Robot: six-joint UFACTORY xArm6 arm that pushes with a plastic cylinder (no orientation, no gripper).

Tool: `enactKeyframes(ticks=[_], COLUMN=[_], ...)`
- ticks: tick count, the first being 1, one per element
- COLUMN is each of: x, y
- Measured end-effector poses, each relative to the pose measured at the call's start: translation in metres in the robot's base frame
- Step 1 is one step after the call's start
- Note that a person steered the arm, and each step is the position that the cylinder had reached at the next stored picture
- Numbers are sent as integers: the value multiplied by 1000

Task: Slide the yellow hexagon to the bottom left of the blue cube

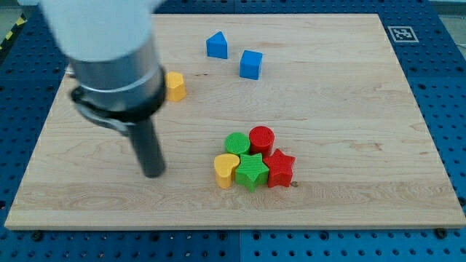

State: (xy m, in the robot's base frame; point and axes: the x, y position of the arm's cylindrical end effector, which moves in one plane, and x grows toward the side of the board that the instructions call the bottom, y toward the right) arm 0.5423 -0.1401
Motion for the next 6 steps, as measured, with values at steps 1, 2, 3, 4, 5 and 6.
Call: enactKeyframes(ticks=[1,2,3,4,5,6], x=[-41,-101,-148,-161,-161,-171], y=[-66,-95,-83,-43,3,14])
